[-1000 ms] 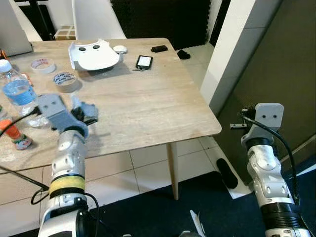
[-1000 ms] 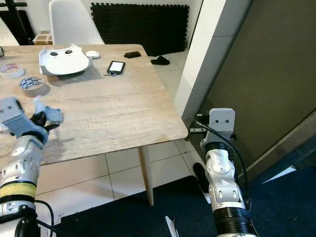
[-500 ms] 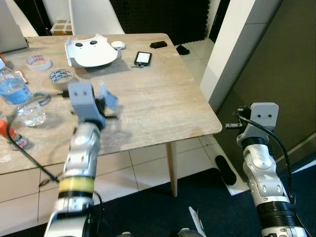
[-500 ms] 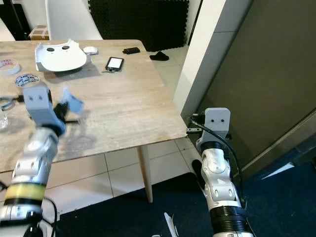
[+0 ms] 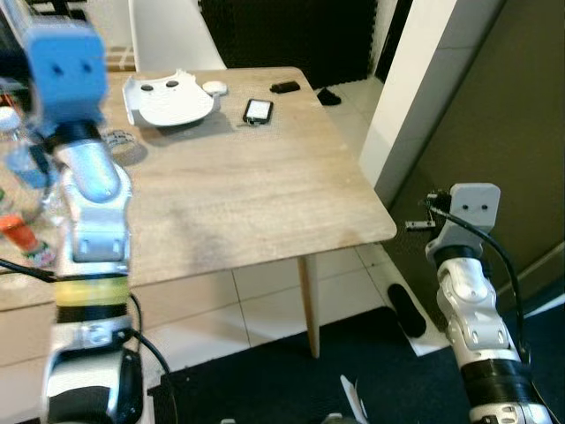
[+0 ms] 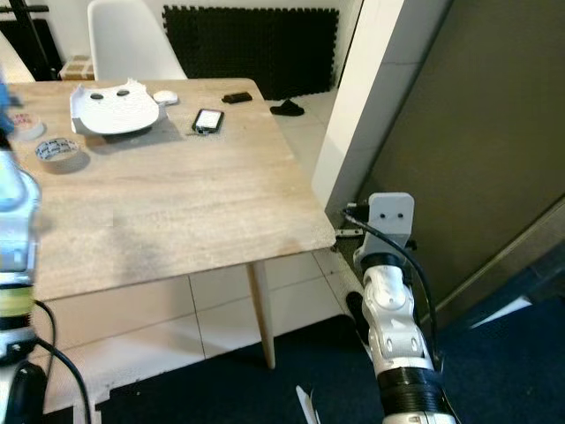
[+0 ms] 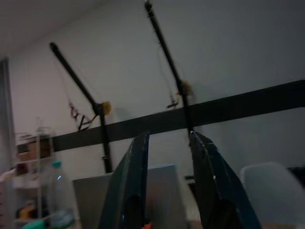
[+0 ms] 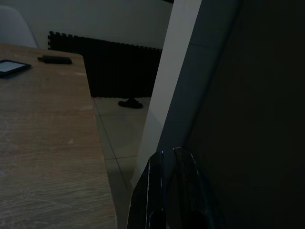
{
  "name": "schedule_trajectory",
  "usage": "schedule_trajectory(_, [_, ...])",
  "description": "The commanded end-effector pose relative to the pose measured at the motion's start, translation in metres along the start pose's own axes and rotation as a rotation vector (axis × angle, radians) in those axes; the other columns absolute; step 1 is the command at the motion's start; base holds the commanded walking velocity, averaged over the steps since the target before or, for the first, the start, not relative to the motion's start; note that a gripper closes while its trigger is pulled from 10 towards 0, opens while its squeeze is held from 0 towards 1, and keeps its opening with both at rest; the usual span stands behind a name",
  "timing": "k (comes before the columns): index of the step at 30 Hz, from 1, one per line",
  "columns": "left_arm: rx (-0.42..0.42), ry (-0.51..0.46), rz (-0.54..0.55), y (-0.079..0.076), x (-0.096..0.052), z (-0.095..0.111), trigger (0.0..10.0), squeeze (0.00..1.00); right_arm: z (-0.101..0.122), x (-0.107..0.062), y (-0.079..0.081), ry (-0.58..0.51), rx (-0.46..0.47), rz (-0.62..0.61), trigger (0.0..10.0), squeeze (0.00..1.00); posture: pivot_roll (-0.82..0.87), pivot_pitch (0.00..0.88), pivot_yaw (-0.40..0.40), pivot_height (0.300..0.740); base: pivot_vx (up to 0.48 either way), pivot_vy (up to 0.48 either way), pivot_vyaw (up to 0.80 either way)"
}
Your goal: Restocking fridge
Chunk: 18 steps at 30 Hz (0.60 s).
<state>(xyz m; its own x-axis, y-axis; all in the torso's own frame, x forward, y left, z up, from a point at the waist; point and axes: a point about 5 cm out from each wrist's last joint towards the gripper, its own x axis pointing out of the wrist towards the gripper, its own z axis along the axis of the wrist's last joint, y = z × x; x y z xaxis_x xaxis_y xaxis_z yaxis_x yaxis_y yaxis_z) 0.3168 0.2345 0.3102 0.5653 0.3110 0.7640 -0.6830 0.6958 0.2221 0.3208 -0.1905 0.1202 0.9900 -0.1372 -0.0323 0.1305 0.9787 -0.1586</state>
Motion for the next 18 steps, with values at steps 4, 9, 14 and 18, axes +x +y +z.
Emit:
schedule_trajectory(4, [-0.034,0.005,-0.004,-0.009,-0.002,0.004,10.0,0.0,-0.007,-0.001,-0.003,0.019,-0.01,-0.009,10.0,0.0,0.02,0.022,-0.103,0.74,0.0,0.0,0.0])
schedule_trajectory(9, [-0.073,0.059,-0.05,-0.017,-0.004,-0.003,10.0,0.0,-0.006,0.001,-0.003,0.017,-0.009,-0.012,10.0,0.0,0.03,0.022,-0.1,0.74,0.0,0.0,0.0])
schedule_trajectory(14, [-0.07,0.135,-0.16,-0.03,-0.014,-0.018,10.0,0.0,-0.008,0.0,-0.001,0.022,-0.008,-0.011,10.0,0.0,0.03,0.025,-0.097,0.74,0.0,0.0,0.0])
schedule_trajectory(18, [-0.076,0.228,-0.139,-0.027,-0.023,-0.031,10.0,0.0,-0.009,-0.001,0.0,0.024,-0.008,-0.01,10.0,0.0,0.02,0.028,-0.095,0.74,0.0,0.0,0.0])
